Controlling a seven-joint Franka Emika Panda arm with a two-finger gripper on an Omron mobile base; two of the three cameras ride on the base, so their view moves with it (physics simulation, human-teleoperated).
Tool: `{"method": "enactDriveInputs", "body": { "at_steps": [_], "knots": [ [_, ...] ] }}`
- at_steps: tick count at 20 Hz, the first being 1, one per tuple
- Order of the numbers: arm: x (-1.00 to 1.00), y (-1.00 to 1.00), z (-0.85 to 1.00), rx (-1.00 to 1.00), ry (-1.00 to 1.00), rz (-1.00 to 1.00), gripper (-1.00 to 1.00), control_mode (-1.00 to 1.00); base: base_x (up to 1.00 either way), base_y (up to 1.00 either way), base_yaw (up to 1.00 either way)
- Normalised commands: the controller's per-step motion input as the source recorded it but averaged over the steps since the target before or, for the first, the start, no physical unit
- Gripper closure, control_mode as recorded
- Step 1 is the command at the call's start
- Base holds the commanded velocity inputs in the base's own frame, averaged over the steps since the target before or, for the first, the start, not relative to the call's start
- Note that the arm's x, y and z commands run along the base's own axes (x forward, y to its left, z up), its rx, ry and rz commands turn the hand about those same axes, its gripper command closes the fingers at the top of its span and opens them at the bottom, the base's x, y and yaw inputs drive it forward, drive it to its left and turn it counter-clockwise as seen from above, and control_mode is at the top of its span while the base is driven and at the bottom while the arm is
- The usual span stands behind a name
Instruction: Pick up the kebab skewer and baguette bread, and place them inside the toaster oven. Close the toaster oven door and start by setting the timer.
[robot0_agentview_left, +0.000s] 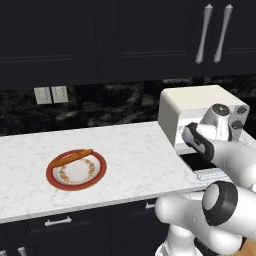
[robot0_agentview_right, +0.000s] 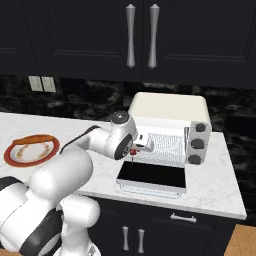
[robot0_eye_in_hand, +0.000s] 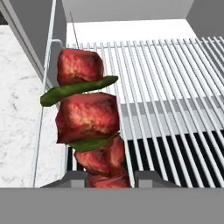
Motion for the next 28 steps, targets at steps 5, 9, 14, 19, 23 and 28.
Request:
{"method": "enactDriveInputs", "body": {
  "at_steps": [5, 9, 14, 19, 23, 28],
  "knots": [
    [0.3, 0.0, -0.23, 0.0, 0.05, 0.02, 1.0, -1.0, 0.0, 0.0, 0.0],
    [0.07, -0.07, -0.29, 0.0, 0.02, 0.01, 1.0, -1.0, 0.0, 0.0, 0.0],
    [-0.08, -0.06, -0.3, 0.0, 0.0, 0.0, -1.0, -1.0, 0.0, 0.0, 0.0],
    [0.0, 0.0, 0.0, 0.0, -0.01, 0.0, -1.0, -1.0, 0.0, 0.0, 0.0],
    [-0.03, 0.0, 0.14, 0.0, 0.0, 0.01, -1.0, -1.0, 0.0, 0.0, 0.0],
    [-0.93, 0.22, 0.36, 0.0, -0.04, 0.0, -1.0, -1.0, 0.0, 0.0, 0.0]
  ]
}}
